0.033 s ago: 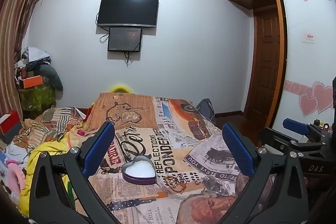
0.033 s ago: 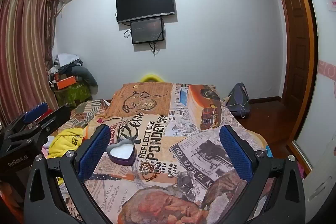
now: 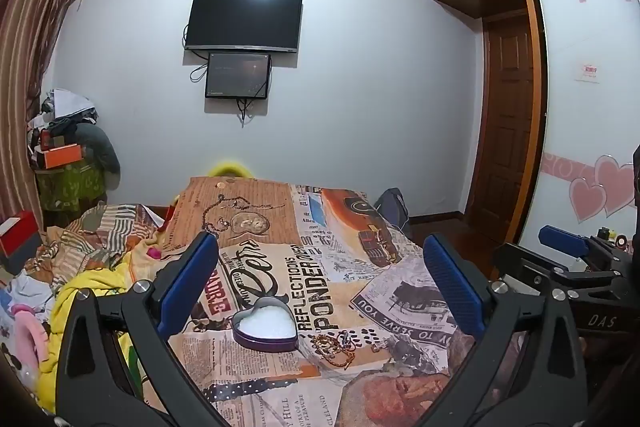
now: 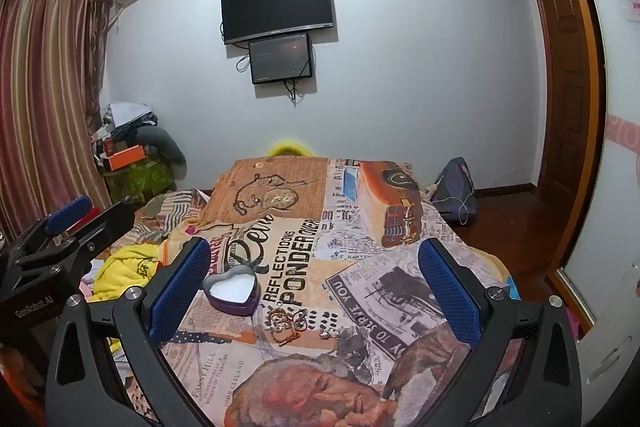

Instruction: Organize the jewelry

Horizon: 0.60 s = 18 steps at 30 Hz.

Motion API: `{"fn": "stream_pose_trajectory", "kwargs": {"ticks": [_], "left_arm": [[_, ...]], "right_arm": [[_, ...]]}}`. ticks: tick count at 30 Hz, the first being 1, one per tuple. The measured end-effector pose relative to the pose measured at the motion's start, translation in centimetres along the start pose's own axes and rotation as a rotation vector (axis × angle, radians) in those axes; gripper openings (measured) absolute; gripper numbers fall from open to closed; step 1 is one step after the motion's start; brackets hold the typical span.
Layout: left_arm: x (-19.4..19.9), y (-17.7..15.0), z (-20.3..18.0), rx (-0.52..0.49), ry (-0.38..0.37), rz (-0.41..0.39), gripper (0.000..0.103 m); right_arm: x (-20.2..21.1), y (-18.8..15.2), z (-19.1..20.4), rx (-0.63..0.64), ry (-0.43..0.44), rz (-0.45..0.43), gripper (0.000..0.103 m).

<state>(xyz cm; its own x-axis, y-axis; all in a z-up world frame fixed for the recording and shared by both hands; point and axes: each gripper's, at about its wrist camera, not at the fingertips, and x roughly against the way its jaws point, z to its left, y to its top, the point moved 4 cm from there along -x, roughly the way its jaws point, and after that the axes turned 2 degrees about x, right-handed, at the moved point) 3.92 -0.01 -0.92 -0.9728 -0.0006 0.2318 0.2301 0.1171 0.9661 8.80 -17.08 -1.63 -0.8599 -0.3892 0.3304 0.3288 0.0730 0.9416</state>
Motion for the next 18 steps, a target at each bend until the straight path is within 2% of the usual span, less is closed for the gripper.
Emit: {"fn": "stream_pose_trajectory", "kwargs": {"ticks": [18], "left_arm": [[-0.41, -0.29, 0.14, 0.002, 0.005, -0.005, 0.103]], "right_arm": [[0.16, 0.26, 0.13, -0.006, 0.002, 0.003, 0.103]]}}
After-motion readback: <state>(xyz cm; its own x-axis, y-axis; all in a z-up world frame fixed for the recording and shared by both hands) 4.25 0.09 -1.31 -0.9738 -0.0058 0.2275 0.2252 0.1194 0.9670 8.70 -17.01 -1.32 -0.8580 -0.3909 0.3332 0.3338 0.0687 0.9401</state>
